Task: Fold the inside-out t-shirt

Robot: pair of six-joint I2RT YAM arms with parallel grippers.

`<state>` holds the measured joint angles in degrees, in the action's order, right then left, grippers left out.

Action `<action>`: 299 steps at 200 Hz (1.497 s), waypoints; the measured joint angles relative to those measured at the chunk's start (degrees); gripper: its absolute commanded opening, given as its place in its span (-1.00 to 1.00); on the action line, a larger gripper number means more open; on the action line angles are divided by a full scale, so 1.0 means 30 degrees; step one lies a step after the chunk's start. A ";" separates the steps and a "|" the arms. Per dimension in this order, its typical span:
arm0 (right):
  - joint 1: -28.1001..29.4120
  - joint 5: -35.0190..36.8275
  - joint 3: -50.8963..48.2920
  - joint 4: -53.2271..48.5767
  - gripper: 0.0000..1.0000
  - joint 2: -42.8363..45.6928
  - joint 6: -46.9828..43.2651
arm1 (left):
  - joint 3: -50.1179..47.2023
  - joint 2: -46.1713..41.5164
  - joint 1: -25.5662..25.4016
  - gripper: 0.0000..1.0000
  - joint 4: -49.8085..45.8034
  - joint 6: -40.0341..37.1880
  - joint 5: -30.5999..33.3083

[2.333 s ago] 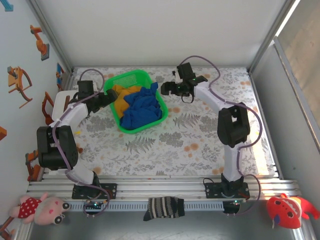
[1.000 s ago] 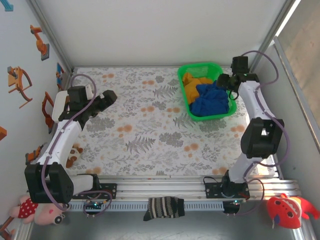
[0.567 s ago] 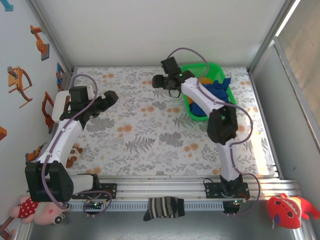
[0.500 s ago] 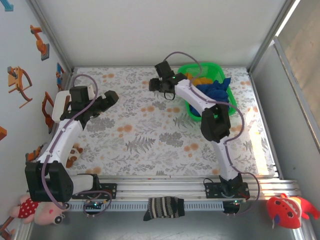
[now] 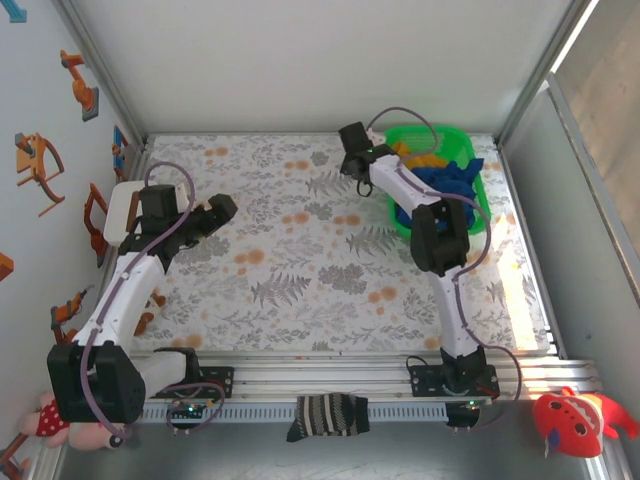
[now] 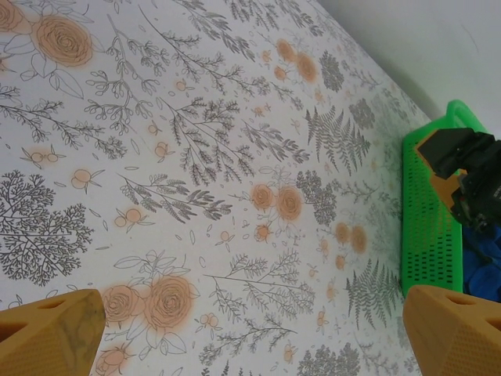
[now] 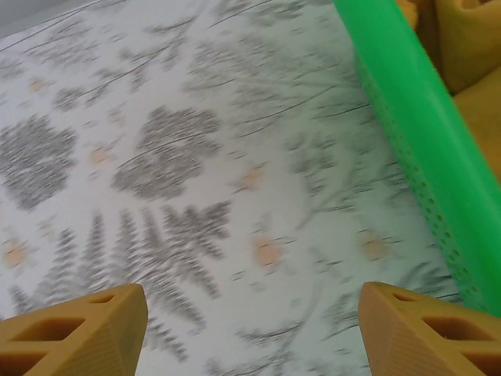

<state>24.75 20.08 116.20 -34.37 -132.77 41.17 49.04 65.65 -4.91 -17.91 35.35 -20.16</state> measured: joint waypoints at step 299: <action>-1.2961 -0.3228 -1.0178 -0.0984 0.68 1.1832 -0.3541 | -0.0845 -0.0721 -0.0124 0.94 -0.0175 0.0007 -0.0452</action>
<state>-14.13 10.39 85.67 -37.32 -97.27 30.55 46.50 63.48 -5.28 -18.44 35.38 -21.52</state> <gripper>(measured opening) 0.889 0.968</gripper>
